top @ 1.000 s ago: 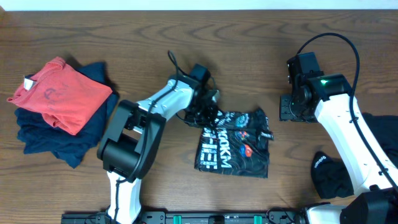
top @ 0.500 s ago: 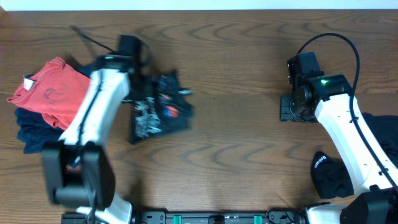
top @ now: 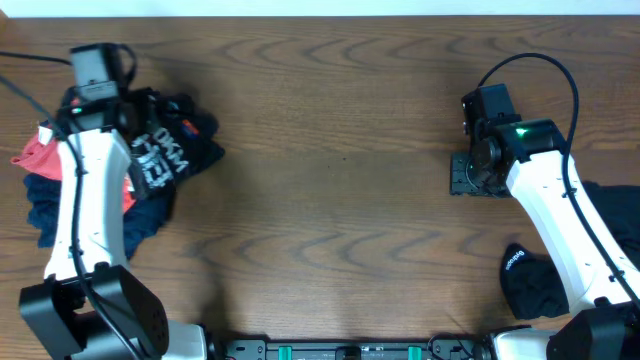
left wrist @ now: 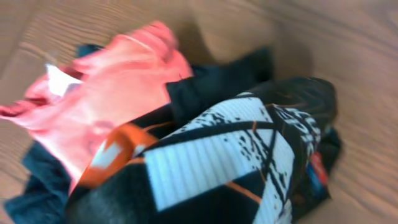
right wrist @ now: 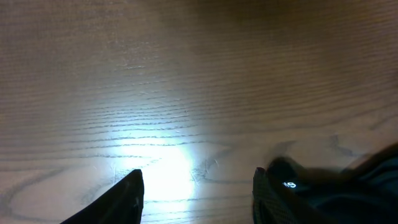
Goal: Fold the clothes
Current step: 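Carry the folded shirt left and place it on the clothes stack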
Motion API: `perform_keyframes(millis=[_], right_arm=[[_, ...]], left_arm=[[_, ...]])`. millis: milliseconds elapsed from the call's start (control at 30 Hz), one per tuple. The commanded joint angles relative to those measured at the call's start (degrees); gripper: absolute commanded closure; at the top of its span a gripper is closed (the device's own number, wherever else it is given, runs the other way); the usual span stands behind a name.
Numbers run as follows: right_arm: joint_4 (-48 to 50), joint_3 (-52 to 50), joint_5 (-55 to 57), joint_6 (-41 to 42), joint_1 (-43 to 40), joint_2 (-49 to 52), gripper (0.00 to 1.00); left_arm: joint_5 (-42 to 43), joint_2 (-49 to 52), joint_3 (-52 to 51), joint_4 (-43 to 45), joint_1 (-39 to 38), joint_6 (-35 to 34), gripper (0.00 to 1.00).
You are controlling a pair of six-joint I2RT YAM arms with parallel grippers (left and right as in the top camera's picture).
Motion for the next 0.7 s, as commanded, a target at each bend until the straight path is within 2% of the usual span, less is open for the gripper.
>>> perform_keyframes(millis=[0, 333, 400, 533, 567, 600, 667], right_arm=[[-0.1, 0.8, 0.6, 0.5, -0.4, -0.7, 0.45], [-0.3, 0.8, 0.6, 0.0, -0.4, -0.7, 0.45], [-0.3, 0.8, 0.6, -0.1, -0.4, -0.7, 0.45], [-0.3, 0.8, 0.6, -0.1, -0.4, -0.7, 0.44], [-0.3, 0.8, 0.5, -0.1, -0.4, -0.7, 0.45], [-0.3, 0.8, 0.5, -0.1, -0.4, -0.7, 0.44], [-0.3, 0.8, 0.6, -0.1, -0.4, -0.7, 0.44]], left_arm=[[-2.0, -1.5, 1.1, 2.9, 4.1, 1.4, 0.94], [-1.6, -0.7, 1.1, 9.6, 14.5, -1.1, 0.94], [-1.5, -0.2, 1.1, 9.8, 15.7, -1.1, 0.90], [-1.5, 0.5, 1.1, 9.7, 17.1, -1.7, 0.20], [-1.5, 0.5, 1.1, 9.7, 17.3, -2.2, 0.12], [-1.4, 0.5, 1.1, 9.7, 17.4, -2.6, 0.08], [-0.1, 0.5, 1.1, 9.7, 17.5, -2.6, 0.05]])
